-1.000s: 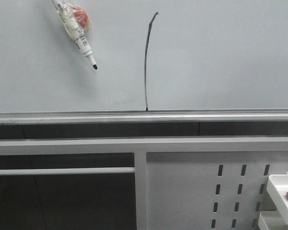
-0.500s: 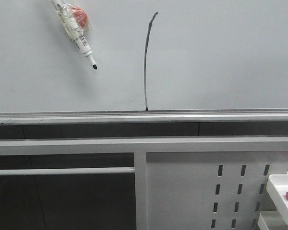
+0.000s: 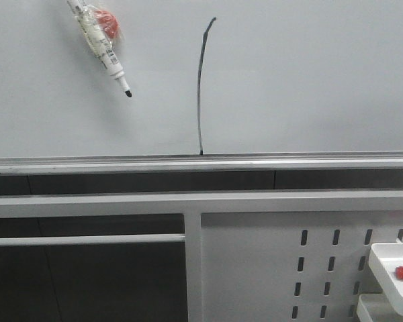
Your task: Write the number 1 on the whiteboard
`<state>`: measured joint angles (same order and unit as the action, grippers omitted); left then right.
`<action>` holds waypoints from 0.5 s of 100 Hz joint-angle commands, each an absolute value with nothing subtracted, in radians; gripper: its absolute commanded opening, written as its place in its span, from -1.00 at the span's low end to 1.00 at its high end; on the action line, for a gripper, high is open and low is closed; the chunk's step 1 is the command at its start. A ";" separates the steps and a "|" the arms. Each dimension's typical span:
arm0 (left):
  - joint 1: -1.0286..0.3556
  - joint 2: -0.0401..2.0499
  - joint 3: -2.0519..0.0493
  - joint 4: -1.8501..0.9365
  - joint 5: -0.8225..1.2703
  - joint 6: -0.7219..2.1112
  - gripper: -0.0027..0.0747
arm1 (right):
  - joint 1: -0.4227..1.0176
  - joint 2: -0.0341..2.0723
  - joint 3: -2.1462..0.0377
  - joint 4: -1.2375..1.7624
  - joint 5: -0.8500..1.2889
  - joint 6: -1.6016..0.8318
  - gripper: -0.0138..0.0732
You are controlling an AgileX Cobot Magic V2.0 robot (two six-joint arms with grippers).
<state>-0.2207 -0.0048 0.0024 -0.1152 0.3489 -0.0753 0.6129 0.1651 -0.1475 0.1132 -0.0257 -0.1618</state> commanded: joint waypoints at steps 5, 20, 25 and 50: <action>-0.219 -0.027 0.039 -0.119 0.313 -0.085 -0.98 | 0.459 0.176 -0.088 -0.058 -0.113 0.102 -0.81; -0.219 -0.027 0.039 -0.119 0.313 -0.085 -0.98 | 0.304 0.149 -0.036 -0.096 -0.052 0.102 -0.81; -0.219 -0.027 0.039 -0.119 0.313 -0.085 -0.98 | 0.274 0.121 -0.019 -0.096 -0.027 0.102 -0.81; -0.219 -0.027 0.039 -0.122 0.311 -0.085 -0.98 | 0.174 -0.022 0.020 -0.141 0.145 0.102 -0.81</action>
